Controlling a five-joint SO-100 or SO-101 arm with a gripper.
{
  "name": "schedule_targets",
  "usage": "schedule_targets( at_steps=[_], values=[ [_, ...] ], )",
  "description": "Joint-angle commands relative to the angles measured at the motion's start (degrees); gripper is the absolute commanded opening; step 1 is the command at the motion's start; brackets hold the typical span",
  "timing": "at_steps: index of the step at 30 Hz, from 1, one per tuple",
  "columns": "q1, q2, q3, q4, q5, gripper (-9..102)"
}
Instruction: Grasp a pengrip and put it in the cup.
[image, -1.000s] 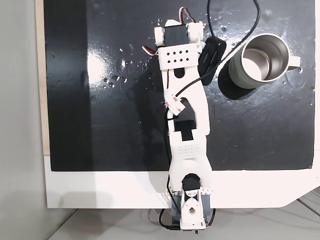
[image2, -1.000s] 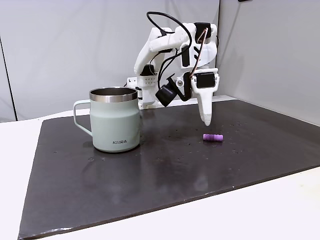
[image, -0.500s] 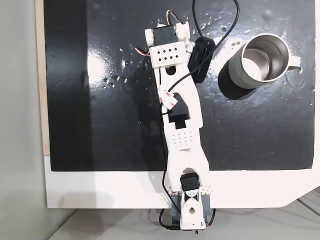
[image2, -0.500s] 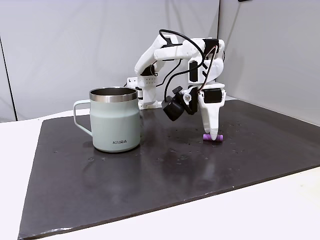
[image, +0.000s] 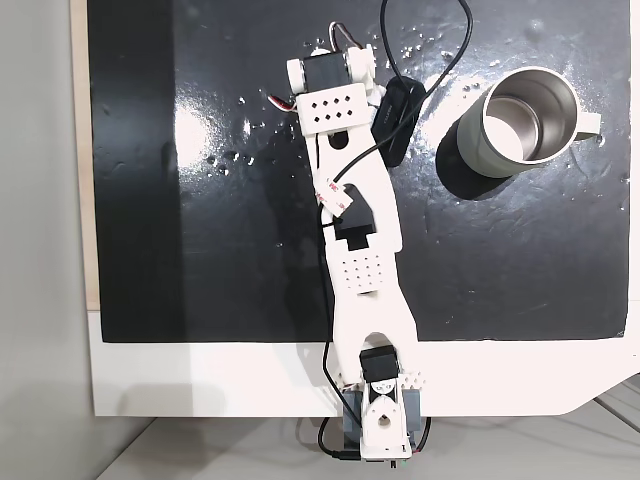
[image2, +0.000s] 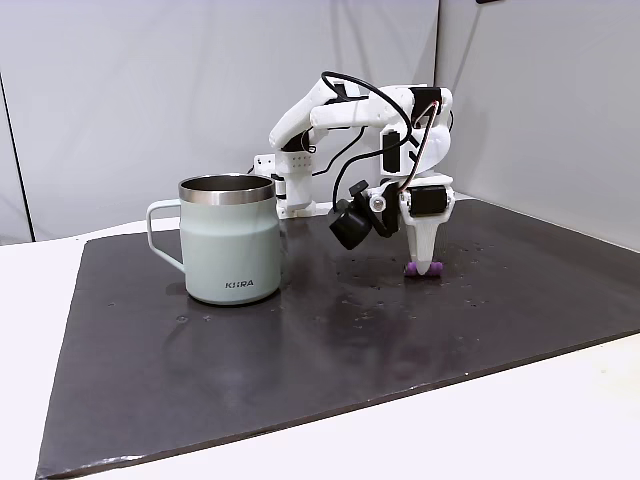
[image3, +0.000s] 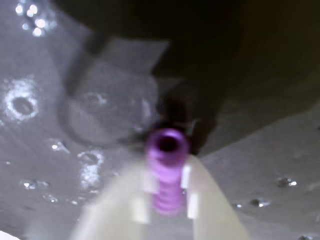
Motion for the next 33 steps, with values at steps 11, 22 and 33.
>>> schedule_targets(
  at_steps=[11,22,33],
  values=[
    [3.3,25.0,7.2,11.9,-12.3,0],
    [19.6,43.7,9.8,13.1,-37.6,0],
    [34.3,38.4,-0.3,12.9,-52.4,0]
  ],
)
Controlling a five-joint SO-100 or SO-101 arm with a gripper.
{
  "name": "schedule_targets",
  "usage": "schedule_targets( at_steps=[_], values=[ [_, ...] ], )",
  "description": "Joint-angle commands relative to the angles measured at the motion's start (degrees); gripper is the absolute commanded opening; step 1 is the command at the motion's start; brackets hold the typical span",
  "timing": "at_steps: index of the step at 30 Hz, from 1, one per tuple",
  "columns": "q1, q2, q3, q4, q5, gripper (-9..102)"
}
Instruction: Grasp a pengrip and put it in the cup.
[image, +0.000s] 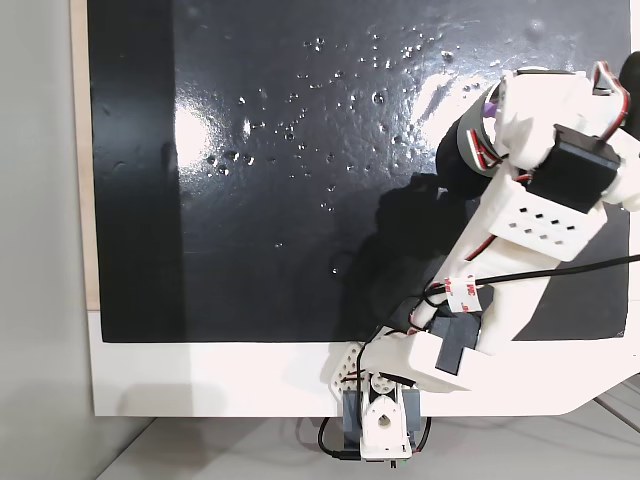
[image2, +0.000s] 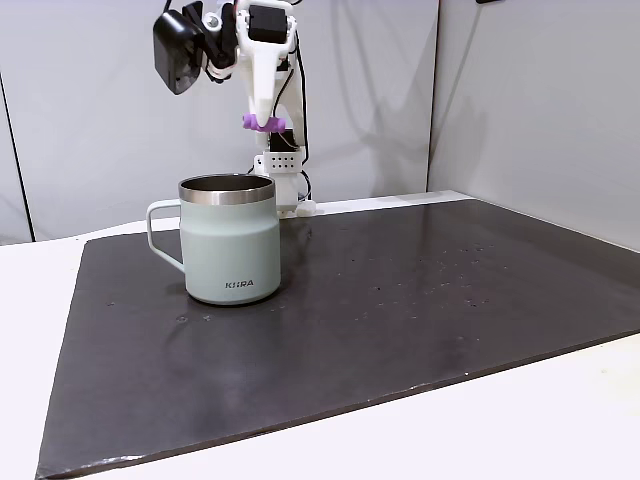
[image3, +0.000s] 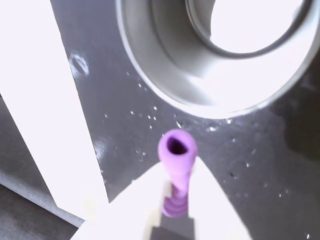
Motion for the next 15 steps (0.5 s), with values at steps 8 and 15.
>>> schedule_targets(
  at_steps=[8,15],
  values=[
    [4.4,-8.5,-18.3,0.4,-6.9,0],
    [4.7,-10.5,-20.4,0.7,-7.6,11]
  ],
)
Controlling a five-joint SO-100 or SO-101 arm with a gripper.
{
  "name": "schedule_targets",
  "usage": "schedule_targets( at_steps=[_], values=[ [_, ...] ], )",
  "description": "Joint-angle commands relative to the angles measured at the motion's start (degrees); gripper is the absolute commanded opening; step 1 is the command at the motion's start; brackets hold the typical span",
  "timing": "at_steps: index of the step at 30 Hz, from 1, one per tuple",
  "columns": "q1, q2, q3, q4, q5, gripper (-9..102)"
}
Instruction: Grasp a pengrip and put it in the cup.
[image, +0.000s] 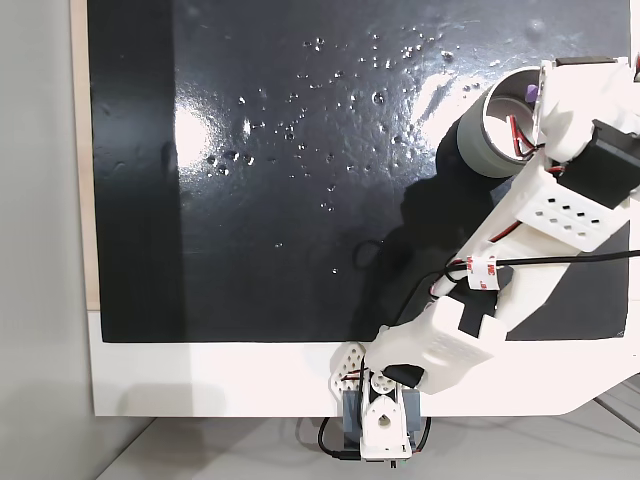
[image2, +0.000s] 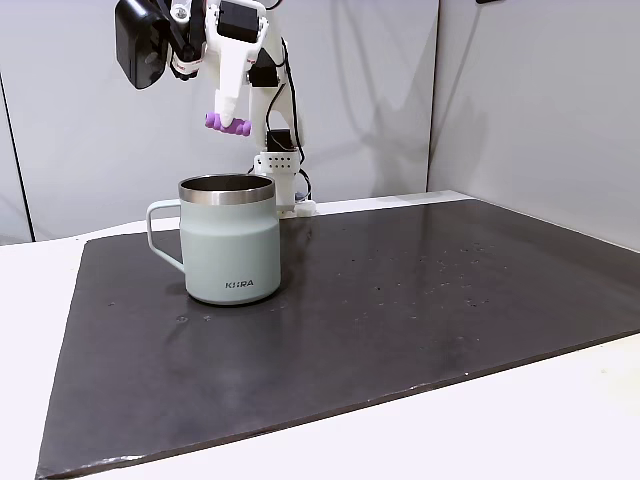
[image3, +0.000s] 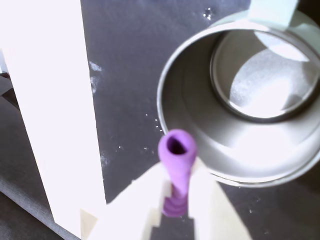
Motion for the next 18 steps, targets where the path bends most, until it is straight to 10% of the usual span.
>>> schedule_targets(
  at_steps=[1,5,18],
  values=[
    [0.6,1.3,-3.4,0.6,-0.5,16],
    [0.9,2.5,-3.0,0.6,-0.3,32],
    [1.8,3.0,-1.4,0.6,-0.4,32]
  ],
)
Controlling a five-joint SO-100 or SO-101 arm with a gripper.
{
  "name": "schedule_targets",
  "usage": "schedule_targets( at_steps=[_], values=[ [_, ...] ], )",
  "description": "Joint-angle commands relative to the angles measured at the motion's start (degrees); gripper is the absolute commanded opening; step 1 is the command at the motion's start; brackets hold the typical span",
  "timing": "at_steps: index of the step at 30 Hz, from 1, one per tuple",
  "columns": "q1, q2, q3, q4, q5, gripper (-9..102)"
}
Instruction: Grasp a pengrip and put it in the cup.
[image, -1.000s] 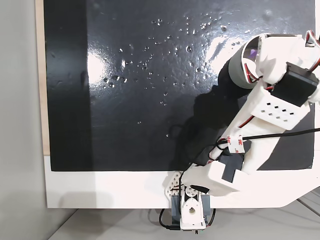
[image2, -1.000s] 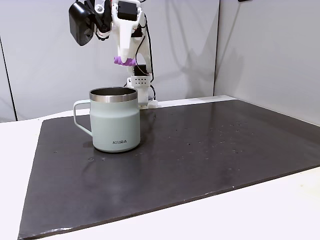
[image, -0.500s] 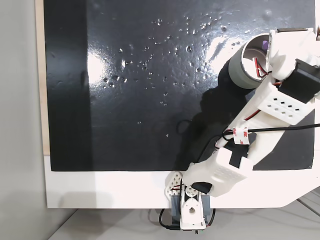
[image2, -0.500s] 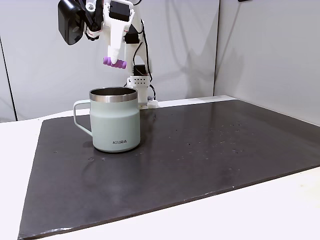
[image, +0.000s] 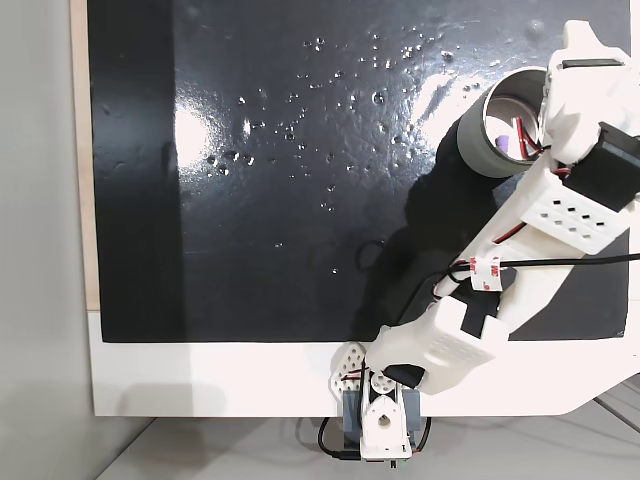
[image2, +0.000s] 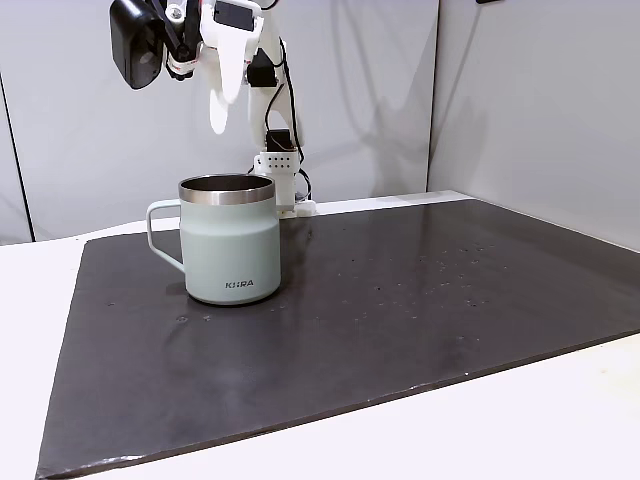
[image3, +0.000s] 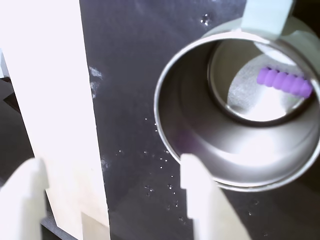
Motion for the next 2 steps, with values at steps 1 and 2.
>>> schedule_targets(
  at_steps=[1,2],
  values=[
    [0.8,3.0,-1.3,0.6,-0.4,32],
    [0.8,3.0,-1.3,0.6,-0.4,32]
  ],
)
